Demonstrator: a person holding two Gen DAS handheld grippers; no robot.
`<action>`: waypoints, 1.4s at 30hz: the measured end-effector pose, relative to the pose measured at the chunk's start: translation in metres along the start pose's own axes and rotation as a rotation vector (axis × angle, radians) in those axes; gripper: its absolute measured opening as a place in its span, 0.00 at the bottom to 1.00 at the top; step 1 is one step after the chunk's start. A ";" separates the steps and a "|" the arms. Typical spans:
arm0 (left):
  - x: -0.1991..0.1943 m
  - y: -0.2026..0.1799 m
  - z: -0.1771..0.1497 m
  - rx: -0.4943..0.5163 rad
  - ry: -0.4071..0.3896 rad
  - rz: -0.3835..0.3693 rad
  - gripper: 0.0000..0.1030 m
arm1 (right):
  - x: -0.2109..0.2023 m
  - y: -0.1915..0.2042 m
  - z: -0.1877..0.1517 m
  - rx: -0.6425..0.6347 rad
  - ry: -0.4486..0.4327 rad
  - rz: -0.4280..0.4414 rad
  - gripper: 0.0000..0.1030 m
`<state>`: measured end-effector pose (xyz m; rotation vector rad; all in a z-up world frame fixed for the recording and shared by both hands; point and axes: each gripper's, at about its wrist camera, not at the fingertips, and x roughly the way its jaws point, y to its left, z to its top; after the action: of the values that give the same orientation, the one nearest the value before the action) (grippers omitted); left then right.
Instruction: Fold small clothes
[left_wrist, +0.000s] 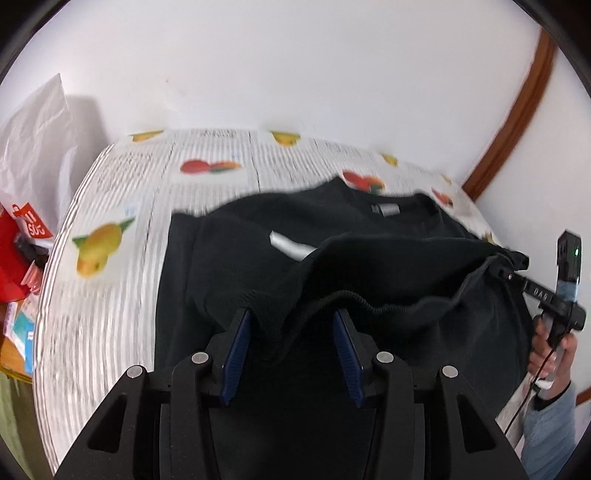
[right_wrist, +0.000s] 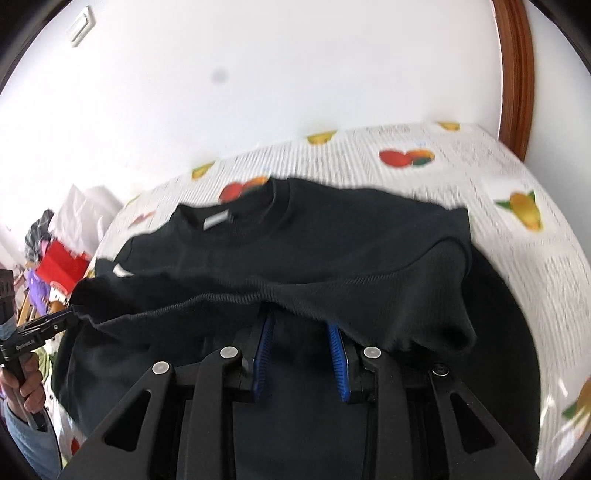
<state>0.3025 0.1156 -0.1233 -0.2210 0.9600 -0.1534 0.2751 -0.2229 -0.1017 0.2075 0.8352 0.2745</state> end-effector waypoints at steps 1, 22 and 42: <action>0.001 0.002 0.005 -0.008 -0.011 0.006 0.42 | 0.002 0.001 0.006 -0.007 -0.010 -0.019 0.29; 0.030 0.018 0.016 0.091 0.011 0.086 0.13 | 0.048 -0.046 0.038 -0.127 0.060 -0.239 0.46; 0.062 0.039 0.033 -0.115 -0.012 0.050 0.13 | 0.039 -0.084 0.049 0.005 -0.006 -0.223 0.21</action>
<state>0.3654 0.1430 -0.1641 -0.3033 0.9625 -0.0504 0.3498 -0.2934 -0.1209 0.1183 0.8450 0.0626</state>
